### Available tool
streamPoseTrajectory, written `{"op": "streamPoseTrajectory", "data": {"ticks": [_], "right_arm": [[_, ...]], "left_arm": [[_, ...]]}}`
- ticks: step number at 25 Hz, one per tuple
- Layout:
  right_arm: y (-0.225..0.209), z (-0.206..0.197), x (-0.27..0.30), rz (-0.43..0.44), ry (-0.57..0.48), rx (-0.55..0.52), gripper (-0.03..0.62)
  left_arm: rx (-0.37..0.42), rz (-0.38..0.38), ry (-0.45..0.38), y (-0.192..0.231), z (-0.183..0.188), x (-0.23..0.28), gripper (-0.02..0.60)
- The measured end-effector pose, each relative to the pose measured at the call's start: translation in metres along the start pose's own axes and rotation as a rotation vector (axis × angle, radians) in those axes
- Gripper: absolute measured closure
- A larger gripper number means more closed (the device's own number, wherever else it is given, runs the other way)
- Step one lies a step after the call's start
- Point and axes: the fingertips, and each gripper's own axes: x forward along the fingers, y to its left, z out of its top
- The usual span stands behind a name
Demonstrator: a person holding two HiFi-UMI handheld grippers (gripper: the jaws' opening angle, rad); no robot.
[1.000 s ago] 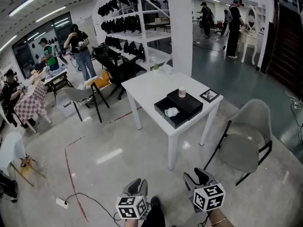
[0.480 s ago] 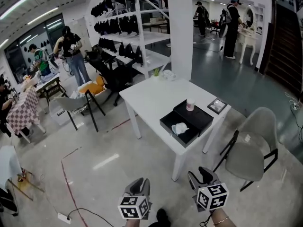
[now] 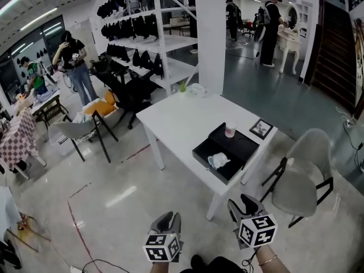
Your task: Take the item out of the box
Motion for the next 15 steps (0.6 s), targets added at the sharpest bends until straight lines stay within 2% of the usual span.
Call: {"op": "streamPoseTrajectory", "data": {"ticks": [7, 15], "right_arm": [[-0.010, 0.013, 0.029, -0.026, -0.001, -0.023, 0.395], [-0.028, 0.032, 0.086, -0.010, 0.010, -0.019, 0.395]], "left_arm": [[-0.006, 0.000, -0.001, 0.018, 0.010, 0.021, 0.505], [-0.006, 0.025, -0.001, 0.038, 0.033, 0.062, 0.505]]}}
